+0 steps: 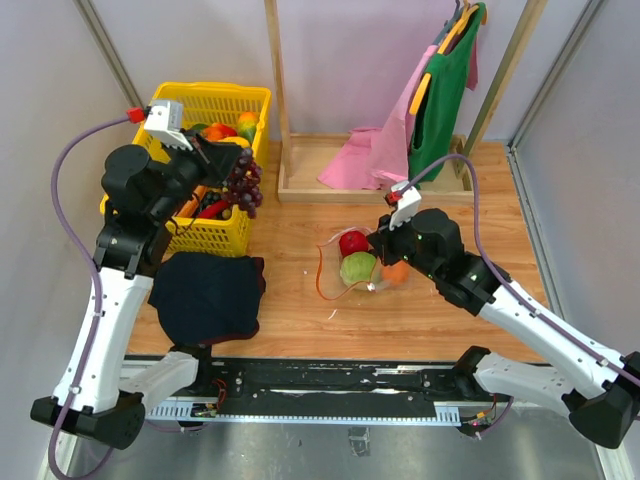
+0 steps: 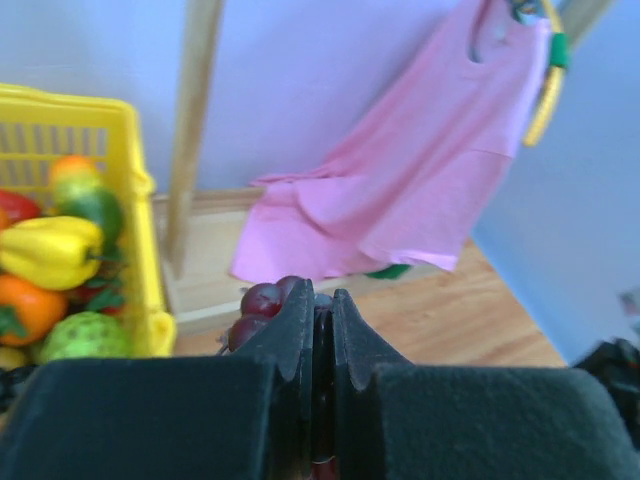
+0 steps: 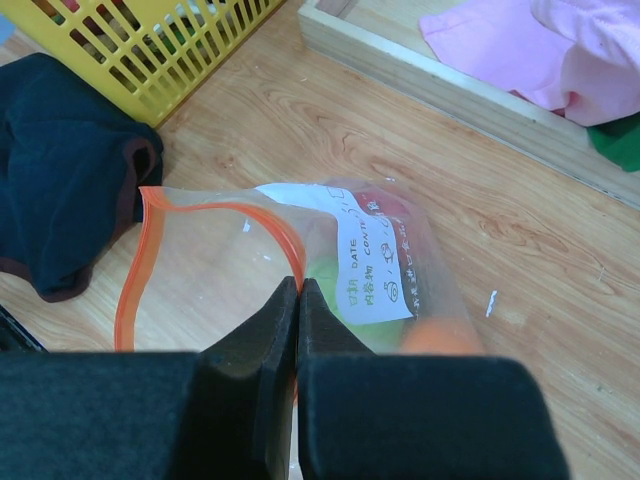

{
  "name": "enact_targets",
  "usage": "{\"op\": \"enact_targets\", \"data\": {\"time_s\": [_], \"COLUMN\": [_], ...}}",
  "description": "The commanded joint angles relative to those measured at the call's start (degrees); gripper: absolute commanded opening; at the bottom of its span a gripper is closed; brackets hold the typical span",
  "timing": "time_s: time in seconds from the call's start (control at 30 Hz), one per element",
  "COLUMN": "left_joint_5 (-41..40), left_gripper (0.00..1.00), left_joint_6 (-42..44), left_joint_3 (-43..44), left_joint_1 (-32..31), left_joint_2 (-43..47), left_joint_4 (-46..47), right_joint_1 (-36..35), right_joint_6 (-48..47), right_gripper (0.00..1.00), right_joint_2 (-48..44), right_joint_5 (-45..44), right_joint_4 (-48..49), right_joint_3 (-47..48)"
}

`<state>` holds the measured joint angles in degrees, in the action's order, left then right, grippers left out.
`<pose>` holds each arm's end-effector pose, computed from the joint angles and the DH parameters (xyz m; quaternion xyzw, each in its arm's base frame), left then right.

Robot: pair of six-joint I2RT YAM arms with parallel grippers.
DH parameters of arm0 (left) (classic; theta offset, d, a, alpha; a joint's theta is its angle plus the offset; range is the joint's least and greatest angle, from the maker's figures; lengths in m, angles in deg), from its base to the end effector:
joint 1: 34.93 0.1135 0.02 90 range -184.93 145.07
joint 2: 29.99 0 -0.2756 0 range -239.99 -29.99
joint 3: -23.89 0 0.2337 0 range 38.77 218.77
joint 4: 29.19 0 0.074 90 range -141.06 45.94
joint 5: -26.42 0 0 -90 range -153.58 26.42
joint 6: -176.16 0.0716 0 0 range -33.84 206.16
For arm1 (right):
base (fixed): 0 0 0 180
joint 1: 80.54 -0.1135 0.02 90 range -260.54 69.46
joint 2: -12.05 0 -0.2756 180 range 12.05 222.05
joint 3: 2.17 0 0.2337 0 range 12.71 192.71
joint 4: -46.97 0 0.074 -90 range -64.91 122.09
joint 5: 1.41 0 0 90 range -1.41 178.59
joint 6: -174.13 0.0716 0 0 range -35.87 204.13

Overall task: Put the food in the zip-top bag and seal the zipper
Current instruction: Place the fake fruit in the zipper food storage bag.

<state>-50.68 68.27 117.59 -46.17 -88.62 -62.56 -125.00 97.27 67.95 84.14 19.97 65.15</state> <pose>0.2044 -0.0569 0.4874 0.0403 0.6956 -0.2550 0.6704 0.1713 0.1604 0.3489 -0.1922 0.7726 0.2640 0.5444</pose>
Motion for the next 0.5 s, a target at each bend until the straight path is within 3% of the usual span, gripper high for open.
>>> {"op": "enact_targets", "data": {"time_s": [0.0,0.47], "left_joint_5": [4.39,1.26], "left_gripper": [0.01,0.0], "left_joint_6": [-3.29,-4.22], "left_joint_3": [-2.14,-8.66], "left_joint_1": [-4.74,-22.8], "left_joint_2": [2.72,3.87], "left_joint_4": [8.37,17.85], "right_joint_1": [1.59,1.64], "right_joint_6": [1.38,3.18], "right_gripper": [0.01,0.01], "right_joint_2": [-1.71,-2.99], "right_joint_5": [0.31,-0.27], "right_joint_4": [2.87,3.85], "right_joint_3": [-1.0,-2.17]}}
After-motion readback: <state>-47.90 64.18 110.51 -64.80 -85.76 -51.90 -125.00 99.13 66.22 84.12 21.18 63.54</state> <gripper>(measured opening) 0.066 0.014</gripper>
